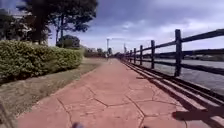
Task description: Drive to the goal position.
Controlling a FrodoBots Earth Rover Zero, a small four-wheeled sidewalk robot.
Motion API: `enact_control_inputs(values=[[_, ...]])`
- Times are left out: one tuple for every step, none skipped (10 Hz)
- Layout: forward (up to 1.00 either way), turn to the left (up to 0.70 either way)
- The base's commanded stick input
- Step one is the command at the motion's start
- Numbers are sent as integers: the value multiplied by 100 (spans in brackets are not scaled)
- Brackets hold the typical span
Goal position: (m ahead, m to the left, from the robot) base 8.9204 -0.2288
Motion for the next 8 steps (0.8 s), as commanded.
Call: enact_control_inputs(values=[[70,0],[70,0],[70,0],[70,0],[70,0],[70,0],[70,0],[70,0]])
